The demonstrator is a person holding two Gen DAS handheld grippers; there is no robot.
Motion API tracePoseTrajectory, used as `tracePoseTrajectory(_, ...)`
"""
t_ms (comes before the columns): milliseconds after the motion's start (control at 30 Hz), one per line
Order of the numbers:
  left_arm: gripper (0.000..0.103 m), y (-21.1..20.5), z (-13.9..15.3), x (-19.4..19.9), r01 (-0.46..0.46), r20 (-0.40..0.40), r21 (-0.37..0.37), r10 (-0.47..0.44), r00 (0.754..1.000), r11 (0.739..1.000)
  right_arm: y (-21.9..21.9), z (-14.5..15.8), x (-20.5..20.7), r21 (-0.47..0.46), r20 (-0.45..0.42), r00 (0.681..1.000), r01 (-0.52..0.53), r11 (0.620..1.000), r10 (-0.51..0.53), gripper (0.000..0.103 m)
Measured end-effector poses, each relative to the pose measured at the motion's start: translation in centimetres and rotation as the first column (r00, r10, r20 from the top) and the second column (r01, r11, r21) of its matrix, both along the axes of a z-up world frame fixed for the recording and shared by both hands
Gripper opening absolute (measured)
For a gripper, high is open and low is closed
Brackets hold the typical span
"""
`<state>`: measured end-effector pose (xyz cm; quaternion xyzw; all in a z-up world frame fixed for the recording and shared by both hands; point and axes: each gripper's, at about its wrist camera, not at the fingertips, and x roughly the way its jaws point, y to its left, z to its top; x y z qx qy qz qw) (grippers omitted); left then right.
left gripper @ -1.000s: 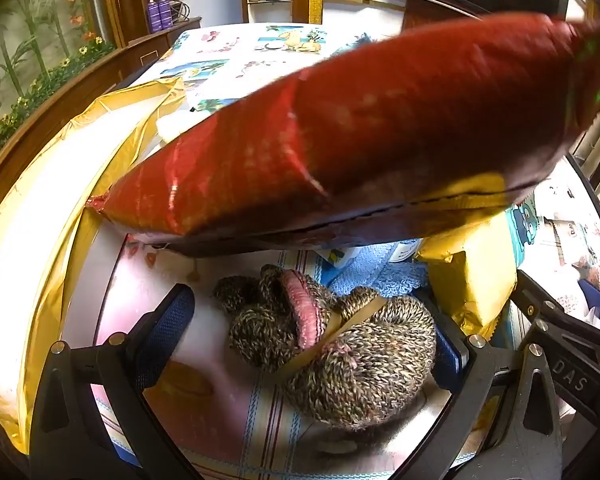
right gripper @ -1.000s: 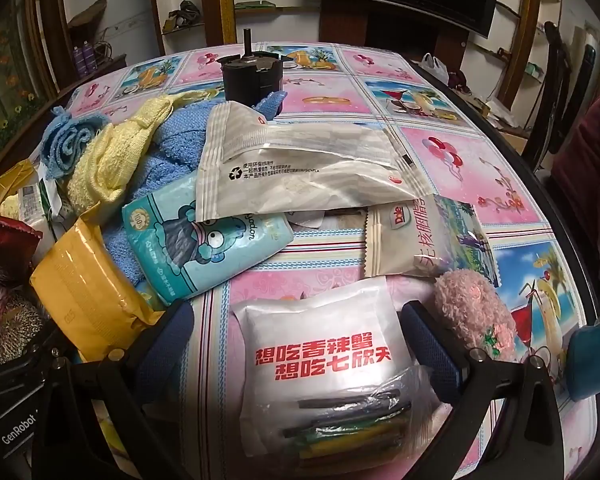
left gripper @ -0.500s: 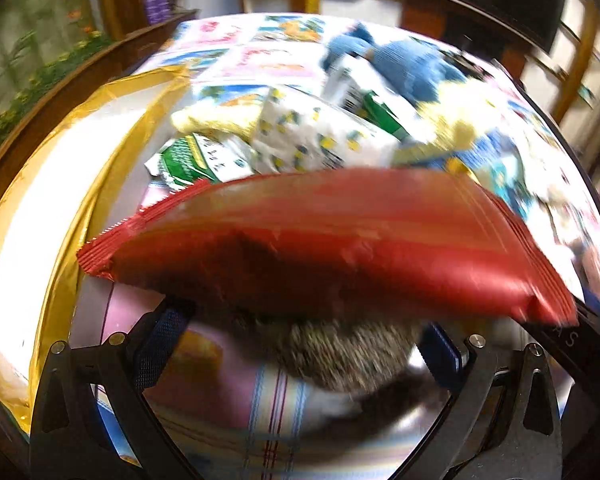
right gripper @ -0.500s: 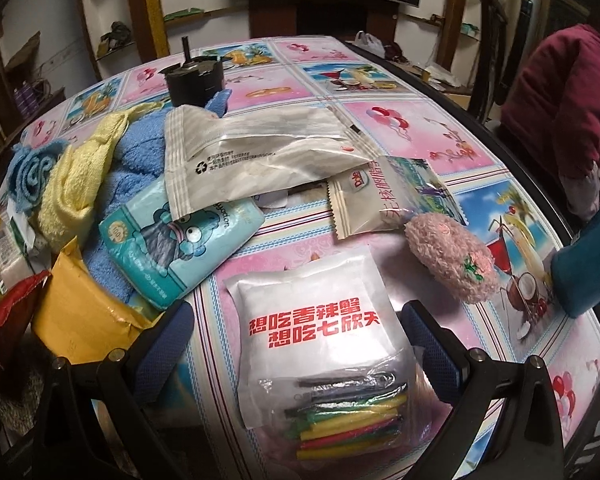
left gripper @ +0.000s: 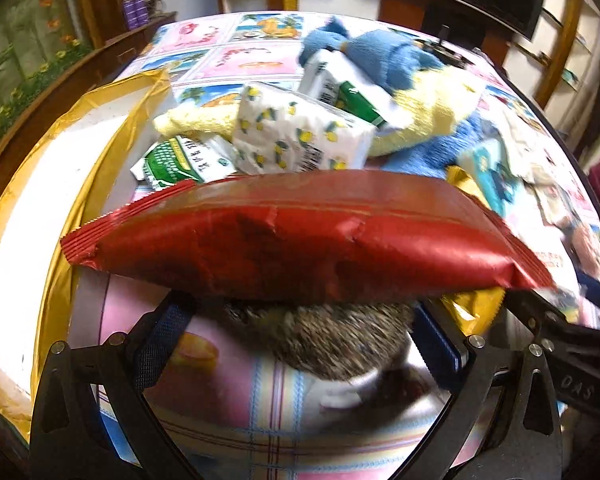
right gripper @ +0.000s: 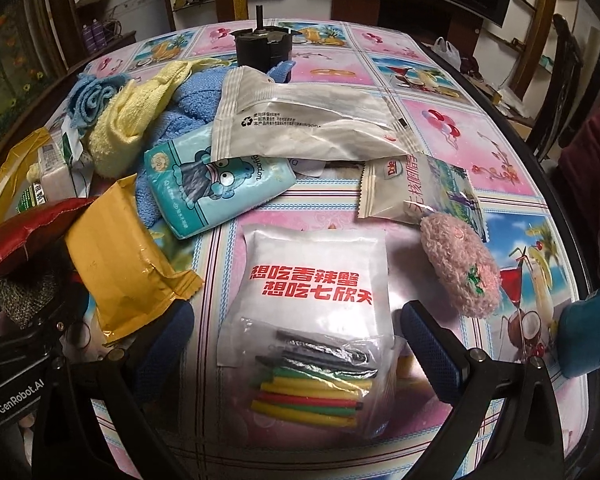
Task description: Organize soft objects
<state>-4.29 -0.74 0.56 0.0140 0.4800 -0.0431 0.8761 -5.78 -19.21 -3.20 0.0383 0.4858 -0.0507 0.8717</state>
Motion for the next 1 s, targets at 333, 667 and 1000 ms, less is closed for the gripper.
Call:
tracePoseTrajectory(333, 0.098, 3.1, 7.7, -5.9, 0.035, 0.354, -0.087, -0.002, 0.935, 0.996, -0.7, 2.9, -3.5, 0.043, 0.159, 0.985, -0.075, 0.996, 0.067, 0.102)
tracePoseTrajectory(667, 0.103, 7.9, 10.7, -5.2, 0.038, 0.387, -0.171, 0.032, 0.922, 0.985, -1.4, 7.0, -6.7, -0.046, 0.43, 0.899, -0.075, 0.996, 0.087, 0.102)
tracePoseTrajectory(1000, 0.103, 3.8, 6.8, -5.4, 0.182, 0.257, -0.183, -0.131, 0.958, 0.966, -5.2, 3.5, -6.3, 0.092, 0.32, 0.947, -0.01, 0.996, -0.02, 0.102)
